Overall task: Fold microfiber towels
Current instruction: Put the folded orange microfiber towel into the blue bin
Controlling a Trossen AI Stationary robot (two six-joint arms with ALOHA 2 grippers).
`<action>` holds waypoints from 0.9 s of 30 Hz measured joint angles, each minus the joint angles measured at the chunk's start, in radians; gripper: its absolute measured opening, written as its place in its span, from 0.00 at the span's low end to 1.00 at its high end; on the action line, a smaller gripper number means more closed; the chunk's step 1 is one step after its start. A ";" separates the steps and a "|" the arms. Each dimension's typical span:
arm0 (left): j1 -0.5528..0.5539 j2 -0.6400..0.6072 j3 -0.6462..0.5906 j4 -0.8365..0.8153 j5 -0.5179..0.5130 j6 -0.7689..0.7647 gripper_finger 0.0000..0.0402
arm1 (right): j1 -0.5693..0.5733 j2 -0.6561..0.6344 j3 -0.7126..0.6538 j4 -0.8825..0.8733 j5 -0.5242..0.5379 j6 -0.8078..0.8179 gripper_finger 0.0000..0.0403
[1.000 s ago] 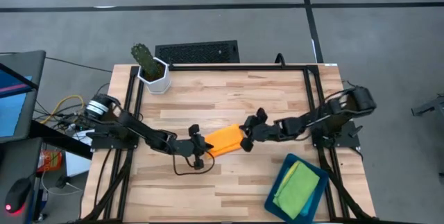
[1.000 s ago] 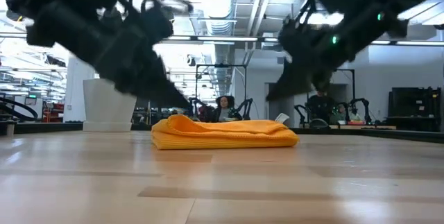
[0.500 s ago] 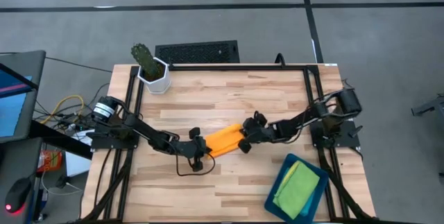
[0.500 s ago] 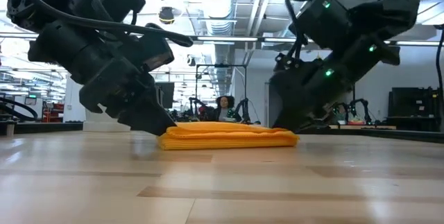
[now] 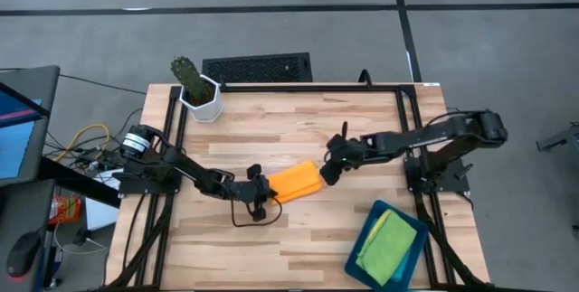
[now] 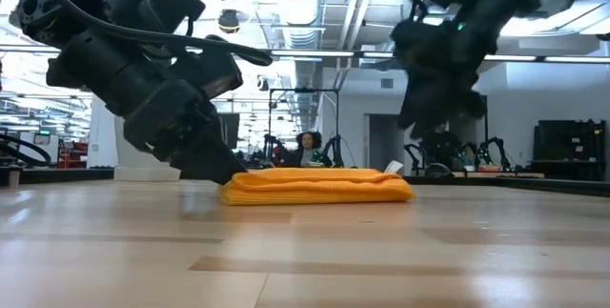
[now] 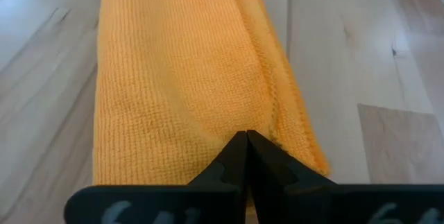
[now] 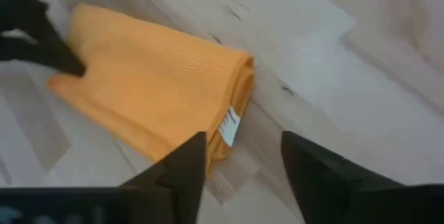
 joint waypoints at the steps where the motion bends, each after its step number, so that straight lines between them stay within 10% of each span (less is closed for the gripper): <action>1: 0.001 0.000 0.000 0.003 -0.001 -0.002 0.00 | -0.005 0.021 0.001 0.010 -0.005 0.028 0.50; 9: 0.001 0.000 0.000 0.011 0.001 -0.017 0.00 | -0.039 0.223 0.025 0.152 -0.053 0.213 0.62; 27: 0.001 -0.012 0.000 0.006 -0.007 -0.023 0.00 | -0.039 0.434 0.155 0.076 -0.064 0.255 0.46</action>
